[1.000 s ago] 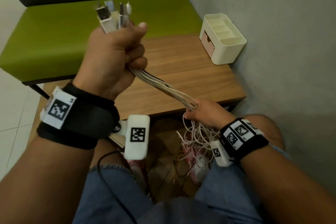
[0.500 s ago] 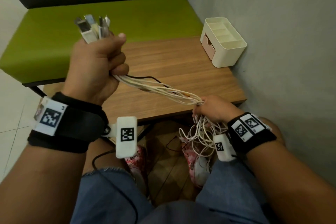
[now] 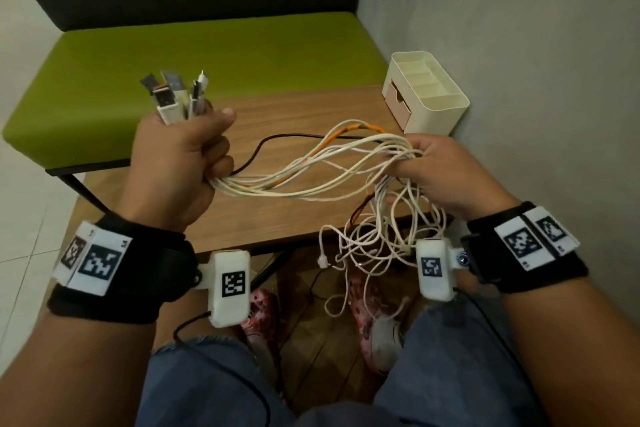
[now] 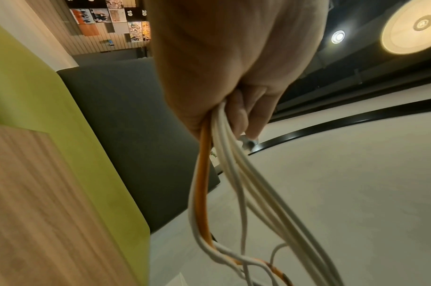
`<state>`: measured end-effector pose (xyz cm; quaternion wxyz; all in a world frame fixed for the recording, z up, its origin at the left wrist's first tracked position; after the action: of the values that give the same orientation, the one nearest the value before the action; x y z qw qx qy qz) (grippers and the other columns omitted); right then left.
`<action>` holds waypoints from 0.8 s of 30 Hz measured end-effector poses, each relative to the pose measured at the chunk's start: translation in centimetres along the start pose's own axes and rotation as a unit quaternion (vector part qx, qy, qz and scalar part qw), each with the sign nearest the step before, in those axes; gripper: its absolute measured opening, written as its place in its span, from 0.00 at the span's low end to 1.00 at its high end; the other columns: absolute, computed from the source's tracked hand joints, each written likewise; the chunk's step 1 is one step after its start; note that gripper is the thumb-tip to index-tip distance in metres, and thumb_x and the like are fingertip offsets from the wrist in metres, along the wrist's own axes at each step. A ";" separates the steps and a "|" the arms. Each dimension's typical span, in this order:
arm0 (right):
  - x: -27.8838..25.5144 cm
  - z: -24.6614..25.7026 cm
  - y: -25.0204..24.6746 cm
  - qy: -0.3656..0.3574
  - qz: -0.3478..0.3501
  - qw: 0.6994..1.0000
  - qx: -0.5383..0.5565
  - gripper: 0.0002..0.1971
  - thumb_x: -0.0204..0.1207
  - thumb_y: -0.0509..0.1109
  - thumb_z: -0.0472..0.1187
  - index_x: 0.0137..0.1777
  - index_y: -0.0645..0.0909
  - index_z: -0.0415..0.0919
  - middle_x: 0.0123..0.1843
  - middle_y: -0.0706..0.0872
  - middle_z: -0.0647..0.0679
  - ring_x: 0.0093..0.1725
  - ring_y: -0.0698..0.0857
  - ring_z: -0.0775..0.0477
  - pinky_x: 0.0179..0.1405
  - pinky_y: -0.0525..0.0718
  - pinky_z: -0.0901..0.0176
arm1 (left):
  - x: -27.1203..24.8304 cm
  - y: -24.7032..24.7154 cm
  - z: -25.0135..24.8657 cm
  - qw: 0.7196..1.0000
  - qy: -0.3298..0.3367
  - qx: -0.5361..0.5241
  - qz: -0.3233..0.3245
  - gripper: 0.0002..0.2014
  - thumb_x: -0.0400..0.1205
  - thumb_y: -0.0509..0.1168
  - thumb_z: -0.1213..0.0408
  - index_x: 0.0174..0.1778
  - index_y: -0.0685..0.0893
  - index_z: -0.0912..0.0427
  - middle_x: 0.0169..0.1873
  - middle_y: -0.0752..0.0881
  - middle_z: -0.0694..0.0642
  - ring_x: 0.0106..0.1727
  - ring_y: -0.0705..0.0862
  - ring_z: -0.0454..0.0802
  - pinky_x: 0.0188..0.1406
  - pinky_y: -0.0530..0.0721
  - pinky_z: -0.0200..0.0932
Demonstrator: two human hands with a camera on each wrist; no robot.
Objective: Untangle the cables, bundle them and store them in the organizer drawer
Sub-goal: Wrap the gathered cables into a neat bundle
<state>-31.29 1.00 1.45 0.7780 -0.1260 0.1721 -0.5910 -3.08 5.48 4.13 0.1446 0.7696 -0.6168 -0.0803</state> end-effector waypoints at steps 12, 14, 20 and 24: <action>3.7 12.2 -3.9 -0.230 -0.171 0.949 -0.131 0.02 0.79 0.71 0.43 0.44 0.84 0.49 0.39 0.89 0.53 0.40 0.85 0.57 0.39 0.81 0.59 | 1.4 1.8 -4.4 0.996 0.080 -0.038 0.018 0.17 0.81 0.62 0.73 0.33 0.65 0.51 0.24 0.56 0.49 0.20 0.53 0.43 0.17 0.58 0.36; 5.5 16.8 -4.5 -0.307 -0.208 0.919 -0.133 0.04 0.80 0.69 0.44 0.48 0.85 0.48 0.42 0.90 0.50 0.42 0.86 0.53 0.41 0.82 0.58 | 2.0 2.5 -6.2 0.992 0.115 -0.044 0.018 0.17 0.81 0.63 0.74 0.33 0.65 0.52 0.25 0.55 0.51 0.20 0.53 0.43 0.18 0.59 0.36; 7.9 27.5 -6.0 -0.515 -0.311 0.795 -0.075 0.10 0.84 0.64 0.37 0.49 0.84 0.33 0.40 0.89 0.44 0.38 0.88 0.47 0.38 0.83 0.61 | 4.9 3.5 -12.1 0.978 0.199 -0.051 0.021 0.17 0.81 0.63 0.74 0.34 0.65 0.52 0.24 0.53 0.52 0.19 0.53 0.44 0.19 0.60 0.36; 10.3 26.6 -4.9 -0.526 -0.290 0.798 -0.043 0.11 0.83 0.63 0.39 0.49 0.83 0.32 0.42 0.88 0.43 0.40 0.88 0.45 0.39 0.86 0.46 | 6.5 3.0 -12.8 0.976 0.217 -0.029 0.012 0.17 0.81 0.63 0.75 0.35 0.66 0.53 0.24 0.55 0.52 0.19 0.55 0.44 0.19 0.60 0.36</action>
<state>-22.07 -10.42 26.34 0.5347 -0.4947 -0.2833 -0.6238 -0.54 0.14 17.58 0.2979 0.7567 -0.5774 0.0725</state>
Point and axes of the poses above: each hand's wrist, its own x-axis towards the middle knuckle, its own y-axis out of the palm, z = x × y, the point moved 8 cm from there along x, towards the middle knuckle
